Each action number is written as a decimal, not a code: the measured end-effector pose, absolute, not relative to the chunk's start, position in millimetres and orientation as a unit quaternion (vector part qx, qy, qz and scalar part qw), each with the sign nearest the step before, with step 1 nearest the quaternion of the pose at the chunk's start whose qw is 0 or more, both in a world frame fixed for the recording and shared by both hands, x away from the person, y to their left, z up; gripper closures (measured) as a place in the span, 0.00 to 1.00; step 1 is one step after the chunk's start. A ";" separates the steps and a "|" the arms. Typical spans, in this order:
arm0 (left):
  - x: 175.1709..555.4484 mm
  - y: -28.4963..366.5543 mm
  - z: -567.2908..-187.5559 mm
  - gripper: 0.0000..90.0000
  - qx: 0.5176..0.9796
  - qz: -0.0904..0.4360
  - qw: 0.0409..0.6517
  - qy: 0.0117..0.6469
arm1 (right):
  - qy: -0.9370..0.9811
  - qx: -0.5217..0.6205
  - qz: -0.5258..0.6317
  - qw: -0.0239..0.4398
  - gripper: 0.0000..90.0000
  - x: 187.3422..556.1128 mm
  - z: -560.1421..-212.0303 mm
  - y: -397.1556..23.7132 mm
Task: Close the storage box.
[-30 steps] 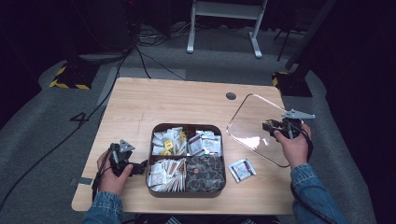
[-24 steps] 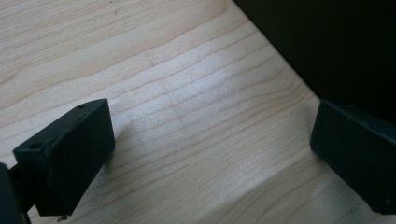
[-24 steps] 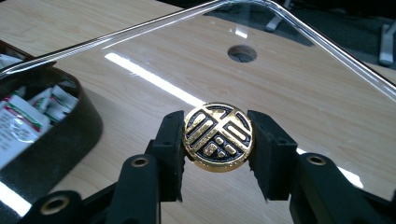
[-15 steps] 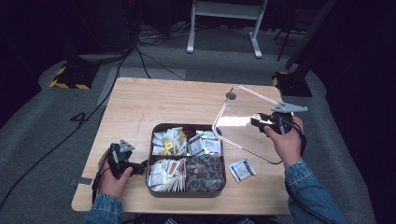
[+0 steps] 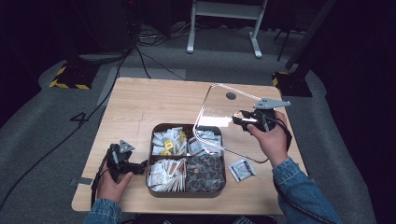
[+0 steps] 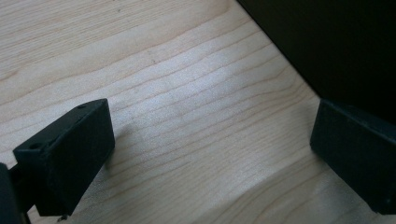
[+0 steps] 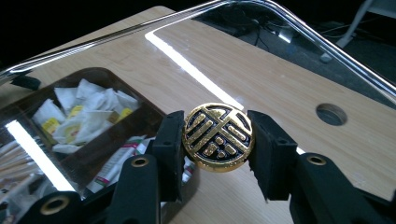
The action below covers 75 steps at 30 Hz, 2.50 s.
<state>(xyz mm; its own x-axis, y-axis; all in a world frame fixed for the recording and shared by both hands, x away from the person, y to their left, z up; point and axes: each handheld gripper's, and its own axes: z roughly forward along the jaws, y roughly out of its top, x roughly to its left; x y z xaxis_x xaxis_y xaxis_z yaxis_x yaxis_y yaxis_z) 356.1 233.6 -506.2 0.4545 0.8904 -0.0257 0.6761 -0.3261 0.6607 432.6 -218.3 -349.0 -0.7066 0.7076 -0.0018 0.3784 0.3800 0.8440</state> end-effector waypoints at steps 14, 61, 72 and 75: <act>356.0 233.6 -506.3 0.00 0.795 0.174 0.307 0.493 | 0.825 0.293 0.457 0.155 0.66 420.9 -342.9 -167.8; 356.9 234.2 -505.9 0.00 0.795 0.173 0.307 0.493 | 0.883 0.207 0.401 0.127 0.66 380.0 -423.9 -71.2; 356.9 234.3 -505.9 0.00 0.795 0.173 0.307 0.493 | 0.886 0.208 0.396 0.124 0.66 379.1 -430.7 -70.1; 356.9 234.1 -506.1 0.00 0.794 0.175 0.307 0.494 | 0.887 0.209 0.394 0.121 0.66 379.6 -433.2 -70.4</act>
